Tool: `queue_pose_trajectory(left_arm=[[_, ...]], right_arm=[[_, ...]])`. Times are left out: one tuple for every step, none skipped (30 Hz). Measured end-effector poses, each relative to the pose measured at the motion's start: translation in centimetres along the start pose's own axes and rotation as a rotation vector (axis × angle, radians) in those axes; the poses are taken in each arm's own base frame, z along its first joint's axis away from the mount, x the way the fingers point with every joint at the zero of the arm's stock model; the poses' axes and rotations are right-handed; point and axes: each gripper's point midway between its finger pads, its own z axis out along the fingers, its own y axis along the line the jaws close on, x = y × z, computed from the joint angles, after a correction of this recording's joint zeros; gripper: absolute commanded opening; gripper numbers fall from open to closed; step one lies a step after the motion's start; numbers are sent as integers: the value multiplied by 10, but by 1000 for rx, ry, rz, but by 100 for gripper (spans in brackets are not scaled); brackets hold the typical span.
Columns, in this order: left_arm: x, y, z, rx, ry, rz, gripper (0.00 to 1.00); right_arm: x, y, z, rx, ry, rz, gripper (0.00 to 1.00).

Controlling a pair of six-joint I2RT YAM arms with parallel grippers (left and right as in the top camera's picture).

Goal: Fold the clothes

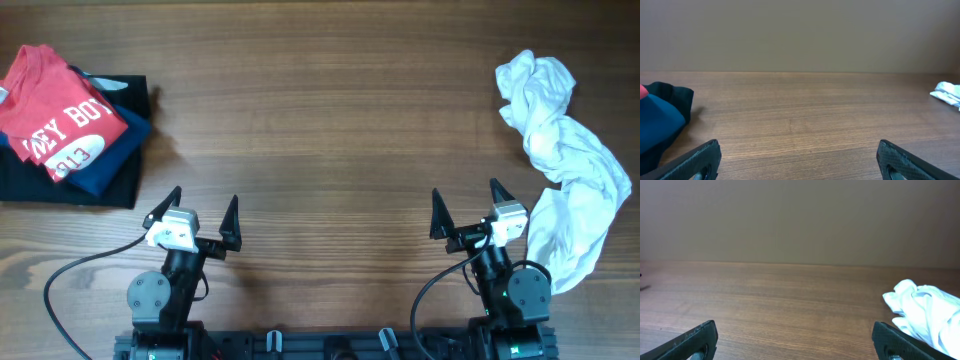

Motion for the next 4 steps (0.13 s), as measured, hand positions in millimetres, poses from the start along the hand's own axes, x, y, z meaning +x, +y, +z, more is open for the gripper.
queue_pose_trajectory(left_arm=[[0, 0, 0, 0, 0, 0, 100], [0, 0, 0, 0, 0, 0, 100], [0, 0, 0, 0, 0, 0, 100], [0, 0, 0, 0, 0, 0, 100]], right_arm=[[0, 0, 0, 0, 0, 0, 100], [0, 0, 0, 0, 0, 0, 100], [0, 0, 0, 0, 0, 0, 100], [0, 0, 0, 0, 0, 0, 100]])
